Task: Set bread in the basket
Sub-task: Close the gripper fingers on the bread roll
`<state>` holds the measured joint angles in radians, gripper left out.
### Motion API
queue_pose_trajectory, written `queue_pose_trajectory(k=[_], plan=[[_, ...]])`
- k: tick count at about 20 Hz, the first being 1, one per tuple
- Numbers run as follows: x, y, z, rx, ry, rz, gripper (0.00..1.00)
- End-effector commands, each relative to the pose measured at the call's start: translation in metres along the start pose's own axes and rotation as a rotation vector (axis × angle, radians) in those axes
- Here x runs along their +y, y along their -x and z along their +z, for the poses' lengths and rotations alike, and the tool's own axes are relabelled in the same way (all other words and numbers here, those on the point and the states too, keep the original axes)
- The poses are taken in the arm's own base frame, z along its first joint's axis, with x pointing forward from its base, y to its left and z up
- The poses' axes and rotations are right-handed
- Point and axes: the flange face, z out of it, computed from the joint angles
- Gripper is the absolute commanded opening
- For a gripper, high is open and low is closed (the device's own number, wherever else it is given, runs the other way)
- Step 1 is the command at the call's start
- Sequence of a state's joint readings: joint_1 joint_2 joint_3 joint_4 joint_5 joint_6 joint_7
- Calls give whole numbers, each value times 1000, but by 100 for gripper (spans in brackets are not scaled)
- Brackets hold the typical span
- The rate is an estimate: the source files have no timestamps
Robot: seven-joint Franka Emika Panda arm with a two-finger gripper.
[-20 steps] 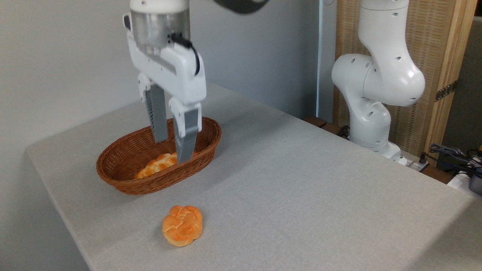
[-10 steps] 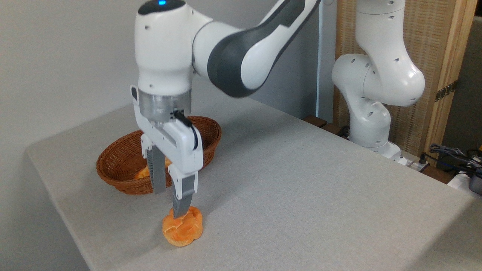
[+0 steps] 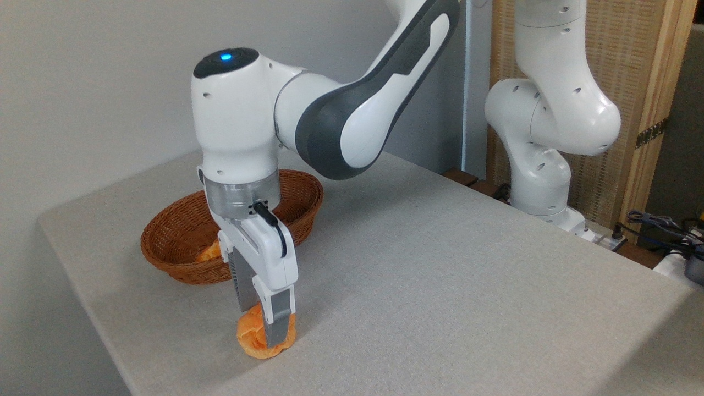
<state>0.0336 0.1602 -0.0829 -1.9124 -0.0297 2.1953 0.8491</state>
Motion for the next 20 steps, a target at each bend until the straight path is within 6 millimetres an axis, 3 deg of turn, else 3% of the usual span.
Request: queue_pose_trajectory(k=[1, 3, 5, 16, 18, 20], plan=[[4, 2, 10, -15, -1, 28, 71], [9, -1, 11, -17, 6, 45, 45], [9, -1, 11, -20, 10, 75, 34], [10, -2, 10, -24, 16, 83, 34], [13, -2, 4, -27, 38, 72, 33], [13, -6, -17, -30, 106, 44, 34]])
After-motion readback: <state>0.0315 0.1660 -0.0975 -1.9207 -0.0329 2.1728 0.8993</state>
